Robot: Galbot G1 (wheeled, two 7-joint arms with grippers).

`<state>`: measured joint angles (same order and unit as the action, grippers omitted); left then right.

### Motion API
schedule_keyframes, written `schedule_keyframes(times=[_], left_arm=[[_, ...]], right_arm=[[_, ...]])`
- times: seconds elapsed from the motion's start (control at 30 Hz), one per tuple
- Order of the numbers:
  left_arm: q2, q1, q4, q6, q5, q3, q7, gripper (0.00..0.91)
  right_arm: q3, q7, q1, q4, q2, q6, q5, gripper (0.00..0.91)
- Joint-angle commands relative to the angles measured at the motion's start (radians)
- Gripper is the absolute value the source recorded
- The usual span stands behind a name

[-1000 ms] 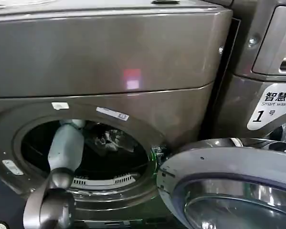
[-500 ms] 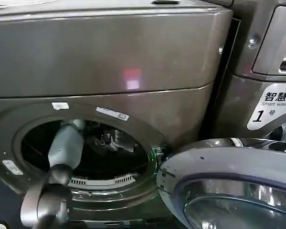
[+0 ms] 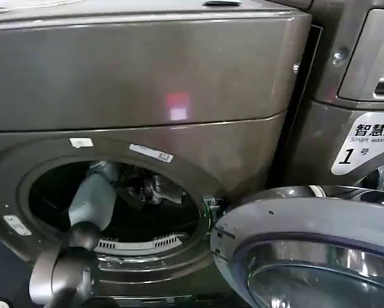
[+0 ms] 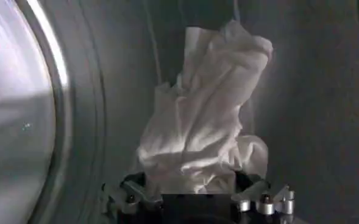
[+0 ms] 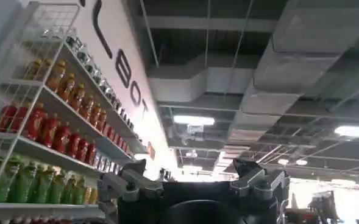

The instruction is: Grasp the clothes from the dryer.

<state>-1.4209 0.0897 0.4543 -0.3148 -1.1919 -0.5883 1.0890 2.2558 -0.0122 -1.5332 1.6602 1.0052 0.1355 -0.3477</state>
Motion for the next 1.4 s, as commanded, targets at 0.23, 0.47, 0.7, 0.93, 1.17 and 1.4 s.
schedule_keyframes(times=[0.23, 0.47, 0.7, 0.93, 1.17, 1.4], left_arm=[[-0.002, 0.007, 0.014, -0.009, 0.049, -0.001, 0.021, 0.0], [-0.004, 0.092, 0.206, 0.061, 0.358, -0.023, -0.147, 0.0], [-0.029, 0.132, 0.274, 0.132, 0.5, 0.012, -0.628, 0.0], [-0.075, 0.243, 0.488, 0.325, 0.855, 0.011, -0.901, 0.0], [-0.087, 0.323, 0.611, 0.394, 1.063, 0.016, -1.053, 0.0], [-0.101, 0.345, 0.658, 0.448, 1.116, 0.012, -1.129, 0.0]], right_arm=[[0.002, 0.002, -0.004, 0.002, 0.002, 0.001, -0.007, 0.907], [-0.012, 0.012, 0.01, 0.029, 0.006, 0.015, -0.036, 0.907], [-0.028, 0.017, 0.016, 0.058, 0.018, 0.038, -0.038, 0.907], [-0.03, 0.016, 0.005, 0.079, 0.026, 0.034, -0.041, 0.907], [-0.034, 0.049, -0.007, 0.111, 0.047, -0.021, -0.089, 0.907], [-0.031, 0.037, -0.028, 0.126, 0.057, -0.015, -0.083, 0.907]])
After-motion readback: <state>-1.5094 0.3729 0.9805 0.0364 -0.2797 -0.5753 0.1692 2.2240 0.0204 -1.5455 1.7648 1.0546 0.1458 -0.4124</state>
